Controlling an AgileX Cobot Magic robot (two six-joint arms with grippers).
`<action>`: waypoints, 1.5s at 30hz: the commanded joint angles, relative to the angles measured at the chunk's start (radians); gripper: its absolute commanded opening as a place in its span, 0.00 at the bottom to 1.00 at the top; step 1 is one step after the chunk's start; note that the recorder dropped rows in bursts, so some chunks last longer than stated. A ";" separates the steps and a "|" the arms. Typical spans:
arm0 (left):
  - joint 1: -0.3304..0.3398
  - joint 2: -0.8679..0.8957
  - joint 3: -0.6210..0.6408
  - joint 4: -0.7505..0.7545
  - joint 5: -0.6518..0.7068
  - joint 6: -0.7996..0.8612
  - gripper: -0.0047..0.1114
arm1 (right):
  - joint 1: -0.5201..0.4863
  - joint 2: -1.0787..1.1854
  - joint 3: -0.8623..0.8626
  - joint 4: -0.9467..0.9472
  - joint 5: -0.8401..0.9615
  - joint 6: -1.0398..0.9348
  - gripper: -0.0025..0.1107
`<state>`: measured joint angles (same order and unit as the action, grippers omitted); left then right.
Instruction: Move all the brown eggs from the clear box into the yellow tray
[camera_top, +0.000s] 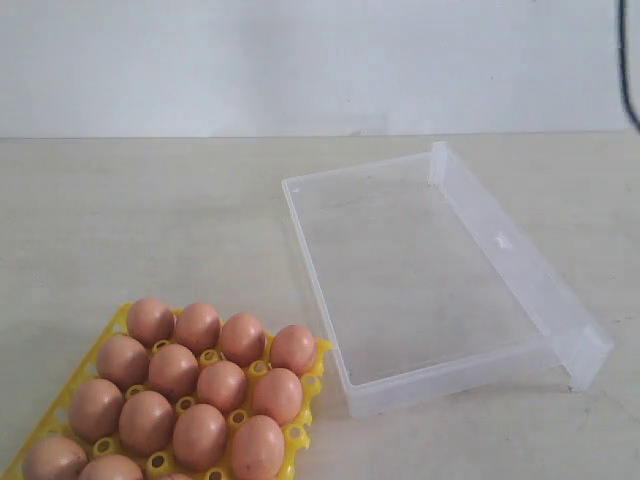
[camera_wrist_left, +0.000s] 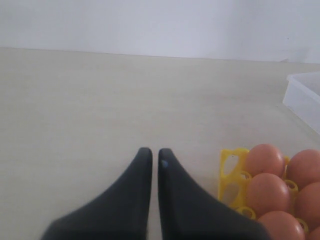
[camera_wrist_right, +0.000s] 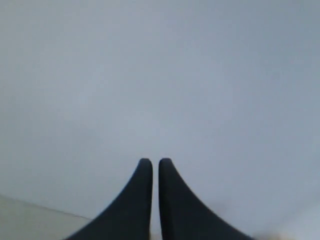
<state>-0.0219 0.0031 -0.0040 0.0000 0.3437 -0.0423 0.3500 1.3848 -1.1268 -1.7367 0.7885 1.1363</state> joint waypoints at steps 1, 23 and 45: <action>-0.001 -0.003 0.004 0.000 -0.006 0.004 0.08 | -0.376 -0.029 -0.065 0.351 -0.068 0.397 0.02; -0.001 -0.003 0.004 0.000 -0.006 0.004 0.08 | -0.508 -0.772 0.662 0.766 -1.096 -0.310 0.02; -0.001 -0.003 0.004 0.000 -0.006 0.004 0.08 | -0.469 -1.084 0.889 0.676 -0.892 0.097 0.02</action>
<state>-0.0219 0.0031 -0.0040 0.0000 0.3437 -0.0423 -0.1200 0.3041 -0.2393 -1.0655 -0.0913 1.2294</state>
